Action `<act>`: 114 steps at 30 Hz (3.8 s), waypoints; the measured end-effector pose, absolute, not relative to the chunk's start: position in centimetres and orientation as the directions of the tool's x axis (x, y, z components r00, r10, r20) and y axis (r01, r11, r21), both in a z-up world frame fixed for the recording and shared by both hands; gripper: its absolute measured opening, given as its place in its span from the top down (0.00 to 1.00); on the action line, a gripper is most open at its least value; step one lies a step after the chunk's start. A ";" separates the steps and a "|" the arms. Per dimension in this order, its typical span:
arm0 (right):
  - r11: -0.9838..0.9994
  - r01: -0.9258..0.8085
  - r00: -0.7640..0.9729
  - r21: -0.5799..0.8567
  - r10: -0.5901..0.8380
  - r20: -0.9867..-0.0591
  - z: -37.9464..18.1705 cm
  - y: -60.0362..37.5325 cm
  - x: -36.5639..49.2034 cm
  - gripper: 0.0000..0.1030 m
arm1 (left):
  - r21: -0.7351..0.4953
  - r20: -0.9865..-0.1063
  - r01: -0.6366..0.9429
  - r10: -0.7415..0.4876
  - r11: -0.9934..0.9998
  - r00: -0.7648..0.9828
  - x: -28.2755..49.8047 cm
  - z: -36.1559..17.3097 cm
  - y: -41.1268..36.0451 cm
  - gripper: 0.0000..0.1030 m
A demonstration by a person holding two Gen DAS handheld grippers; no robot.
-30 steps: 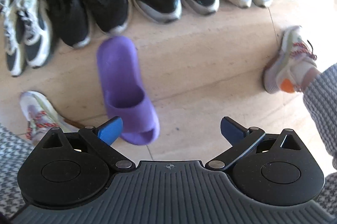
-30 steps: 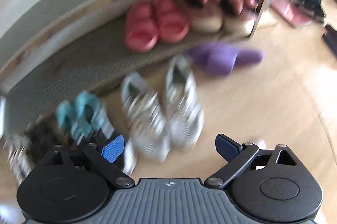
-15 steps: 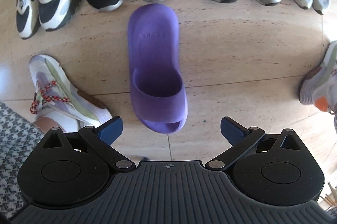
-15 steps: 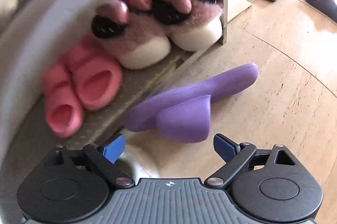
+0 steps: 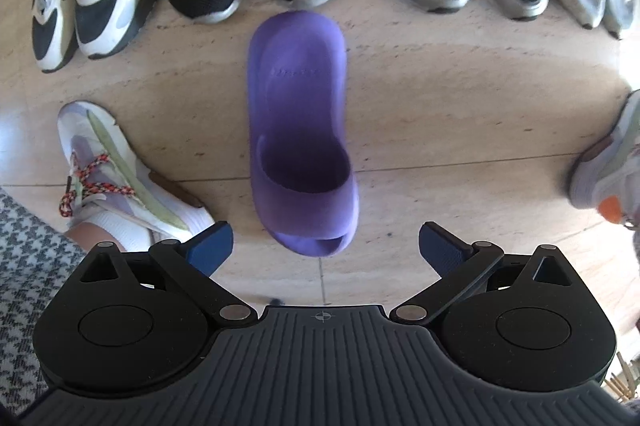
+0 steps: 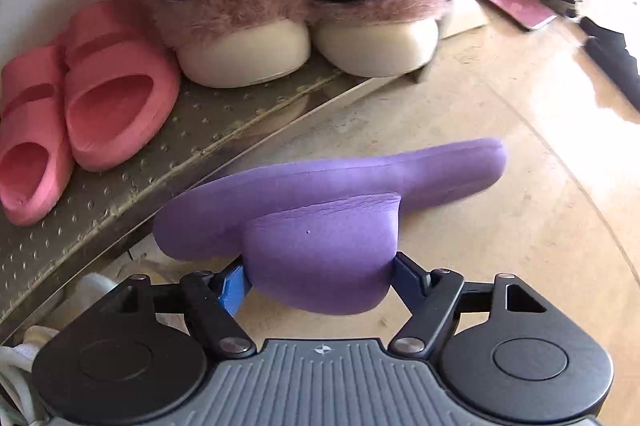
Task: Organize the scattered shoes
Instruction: 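Grasp the second purple slide near the rack with the right tool, then place the purple slide beside its mate with the right tool, then push the purple slide pair straight with the right tool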
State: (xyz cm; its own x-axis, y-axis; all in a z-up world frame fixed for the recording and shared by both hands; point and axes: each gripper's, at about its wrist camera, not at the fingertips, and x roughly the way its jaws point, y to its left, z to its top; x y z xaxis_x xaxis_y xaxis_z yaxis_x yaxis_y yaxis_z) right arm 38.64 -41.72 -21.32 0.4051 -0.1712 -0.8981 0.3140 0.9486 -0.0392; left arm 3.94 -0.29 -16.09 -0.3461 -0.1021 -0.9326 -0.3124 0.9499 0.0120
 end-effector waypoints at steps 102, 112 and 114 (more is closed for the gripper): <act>0.816 -0.578 -0.041 -0.007 -0.037 -0.998 -27.0 -9.6 -2.4 0.03 | 0.145 -0.977 -0.147 0.118 0.978 -0.177 -1.4 -14.0 3.4 0.02; 0.949 -0.309 -0.070 0.059 0.039 -0.997 -19.2 -13.4 -1.9 0.03 | 0.060 -0.998 -0.178 0.059 0.982 -0.012 1.0 -8.6 2.8 0.02; 0.971 -0.219 -0.078 0.095 0.080 -0.994 -17.9 -14.7 -1.8 0.03 | 0.036 -0.999 -0.198 0.043 0.980 0.031 1.2 -7.0 3.0 0.01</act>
State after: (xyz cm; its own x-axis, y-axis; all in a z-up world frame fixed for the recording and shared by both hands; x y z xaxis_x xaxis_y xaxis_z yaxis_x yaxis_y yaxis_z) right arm -1.83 -14.70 -17.91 -0.0776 0.0800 -0.9938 -0.2194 0.9710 0.0953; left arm 1.16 3.03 -7.03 0.0310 0.0430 -0.9986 -0.1980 0.9795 0.0360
